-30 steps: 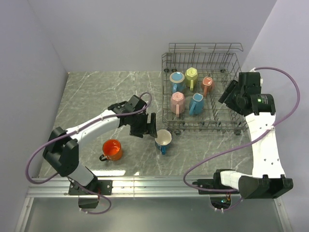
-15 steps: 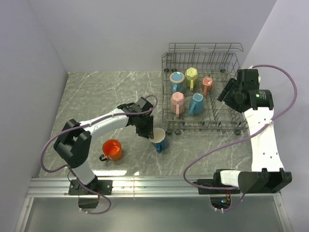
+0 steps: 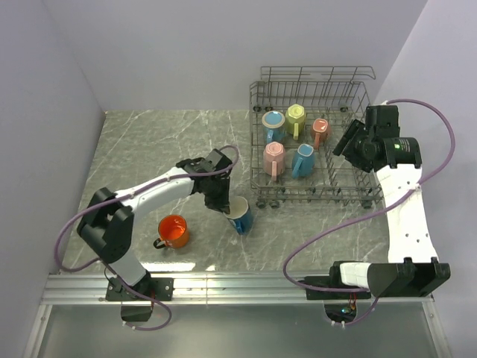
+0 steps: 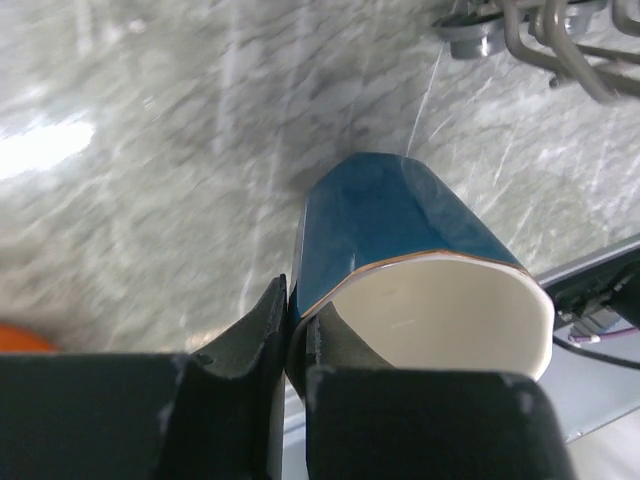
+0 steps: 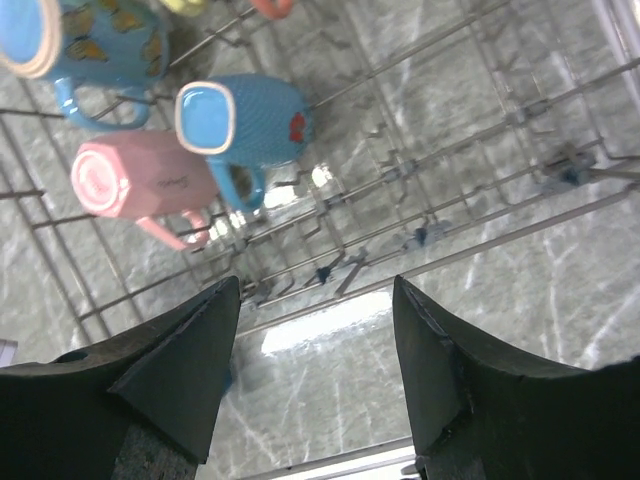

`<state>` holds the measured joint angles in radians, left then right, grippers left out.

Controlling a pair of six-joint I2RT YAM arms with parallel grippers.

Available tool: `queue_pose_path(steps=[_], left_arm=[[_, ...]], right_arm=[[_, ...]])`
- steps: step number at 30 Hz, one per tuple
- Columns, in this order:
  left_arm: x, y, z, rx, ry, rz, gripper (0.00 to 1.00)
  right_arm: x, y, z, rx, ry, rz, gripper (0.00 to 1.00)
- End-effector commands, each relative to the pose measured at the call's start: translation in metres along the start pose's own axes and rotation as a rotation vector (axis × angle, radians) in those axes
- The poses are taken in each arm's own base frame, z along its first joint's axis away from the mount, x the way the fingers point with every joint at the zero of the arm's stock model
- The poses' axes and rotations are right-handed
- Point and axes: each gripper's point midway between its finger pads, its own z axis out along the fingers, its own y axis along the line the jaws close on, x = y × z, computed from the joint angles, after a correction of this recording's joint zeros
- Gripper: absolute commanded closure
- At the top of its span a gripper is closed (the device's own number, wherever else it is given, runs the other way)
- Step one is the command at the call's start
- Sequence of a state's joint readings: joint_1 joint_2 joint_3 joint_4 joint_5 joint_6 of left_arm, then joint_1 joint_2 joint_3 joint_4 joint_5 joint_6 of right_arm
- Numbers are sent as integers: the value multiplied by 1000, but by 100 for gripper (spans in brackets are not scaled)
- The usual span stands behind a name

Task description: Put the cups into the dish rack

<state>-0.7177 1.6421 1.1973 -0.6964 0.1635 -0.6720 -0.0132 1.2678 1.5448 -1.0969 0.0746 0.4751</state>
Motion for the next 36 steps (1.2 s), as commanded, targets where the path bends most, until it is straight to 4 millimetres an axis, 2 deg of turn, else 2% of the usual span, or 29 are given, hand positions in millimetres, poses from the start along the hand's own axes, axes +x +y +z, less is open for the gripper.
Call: queue_pose_path(steps=[1, 4, 5, 6, 7, 8, 9, 10, 12, 13, 15, 16, 17, 18, 19, 21, 23, 28, 36], left_arm=[[-11, -11, -53, 87, -100, -2, 100], [-13, -22, -85, 163, -158, 1, 100], [-14, -26, -94, 184, -176, 6, 100], [-17, -29, -103, 200, -198, -2, 100], [-20, -34, -120, 227, -237, 2, 100], [-26, -40, -134, 249, -269, 1, 100], [-31, -43, -146, 273, -296, -6, 100], [-36, -47, -161, 301, -334, -2, 100], [-53, -56, -191, 353, -414, -6, 100], [-63, -63, -214, 379, -474, -1, 100], [-78, -62, -241, 392, -563, -21, 100], [-84, -64, -253, 412, -597, -23, 100], [-91, -68, -268, 442, -636, -25, 100], [-102, -67, -282, 462, -689, -31, 100], [-105, -71, -294, 499, -713, -22, 100], [-113, -71, -303, 527, -743, -29, 100], [-121, -79, -312, 582, -767, -13, 100], [-131, -97, -332, 721, -828, 4, 100], [-141, -111, -338, 826, -833, -34, 100]], right_arm=[[-9, 25, -22, -161, -70, 9, 31], [-5, 58, -40, -374, -71, 21, 31], [4, 76, -49, -490, -25, 20, 31], [7, 85, -57, -557, -16, 28, 30], [10, 98, -58, -641, -1, 34, 31], [14, 109, -63, -706, 35, 87, 31], [22, 122, -77, -818, 89, 96, 31], [29, 137, -78, -908, 105, 95, 31], [41, 158, -102, -1060, 201, 155, 30], [38, 169, -109, -1127, 210, 196, 30], [50, 188, -125, -1221, 276, 188, 30], [48, 198, -140, -1282, 284, 190, 29], [51, 207, -140, -1297, 314, 187, 29], [62, 218, -151, -1331, 358, 163, 29], [59, 226, -161, -1366, 354, 155, 30], [66, 238, -166, -1389, 380, 142, 30], [70, 247, -173, -1414, 385, 143, 29], [71, 254, -180, -1477, 399, 213, 29], [81, 268, -179, -1489, 451, 220, 30]])
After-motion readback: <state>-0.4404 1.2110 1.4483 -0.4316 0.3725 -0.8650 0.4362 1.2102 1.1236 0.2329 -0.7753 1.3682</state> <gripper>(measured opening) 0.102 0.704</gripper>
